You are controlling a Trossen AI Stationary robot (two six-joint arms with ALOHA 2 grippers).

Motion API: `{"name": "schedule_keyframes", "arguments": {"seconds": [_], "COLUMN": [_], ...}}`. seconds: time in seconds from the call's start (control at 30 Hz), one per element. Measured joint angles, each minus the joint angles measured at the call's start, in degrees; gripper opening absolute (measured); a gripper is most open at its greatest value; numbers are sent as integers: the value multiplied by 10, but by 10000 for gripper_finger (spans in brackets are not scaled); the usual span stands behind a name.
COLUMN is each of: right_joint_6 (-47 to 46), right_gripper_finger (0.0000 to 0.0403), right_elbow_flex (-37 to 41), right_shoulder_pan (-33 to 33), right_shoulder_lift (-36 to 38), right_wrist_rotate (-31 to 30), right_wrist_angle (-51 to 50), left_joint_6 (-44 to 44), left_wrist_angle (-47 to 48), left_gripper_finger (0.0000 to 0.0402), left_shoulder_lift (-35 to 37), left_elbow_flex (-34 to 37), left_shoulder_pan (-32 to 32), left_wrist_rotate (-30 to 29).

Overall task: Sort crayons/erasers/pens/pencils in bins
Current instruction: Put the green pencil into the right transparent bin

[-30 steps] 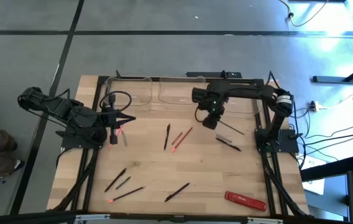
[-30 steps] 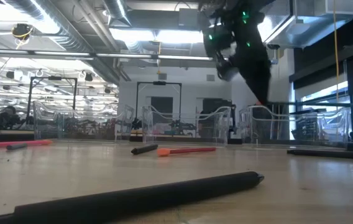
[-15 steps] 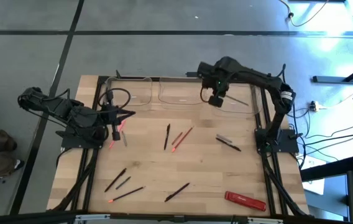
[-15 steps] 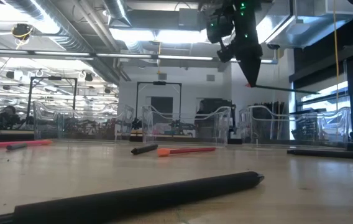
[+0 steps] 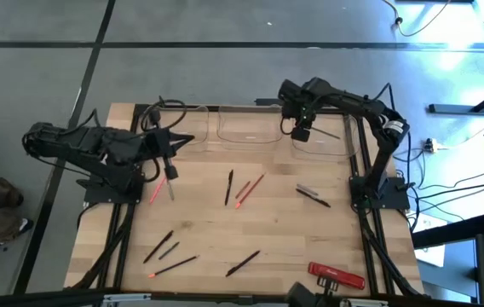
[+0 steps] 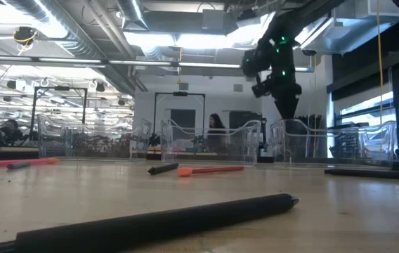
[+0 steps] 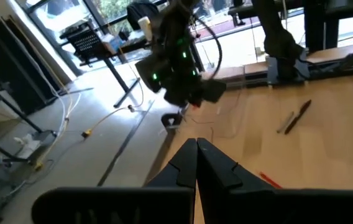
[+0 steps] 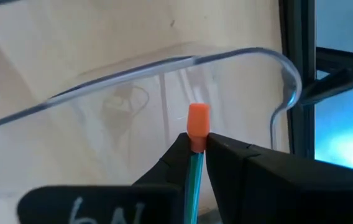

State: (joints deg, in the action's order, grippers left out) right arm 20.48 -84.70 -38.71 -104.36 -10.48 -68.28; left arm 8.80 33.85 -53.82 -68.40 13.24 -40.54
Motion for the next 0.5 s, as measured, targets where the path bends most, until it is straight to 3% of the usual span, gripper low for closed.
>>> {"name": "schedule_keyframes", "arguments": {"seconds": [0.37,0.5], "right_joint_6": [21,21], "right_gripper_finger": [46,71], "right_elbow_flex": [25,25], "right_shoulder_pan": [-18,-19], "right_shoulder_lift": [0,0], "right_wrist_rotate": [21,28], "right_wrist_angle": [9,12], "left_joint_6": [9,6], "left_wrist_angle": [17,17], "left_gripper_finger": [0,0], "left_shoulder_lift": [-54,-55], "left_elbow_flex": [-51,-51], "left_shoulder_pan": [-21,-21], "left_wrist_rotate": [0,0]}}
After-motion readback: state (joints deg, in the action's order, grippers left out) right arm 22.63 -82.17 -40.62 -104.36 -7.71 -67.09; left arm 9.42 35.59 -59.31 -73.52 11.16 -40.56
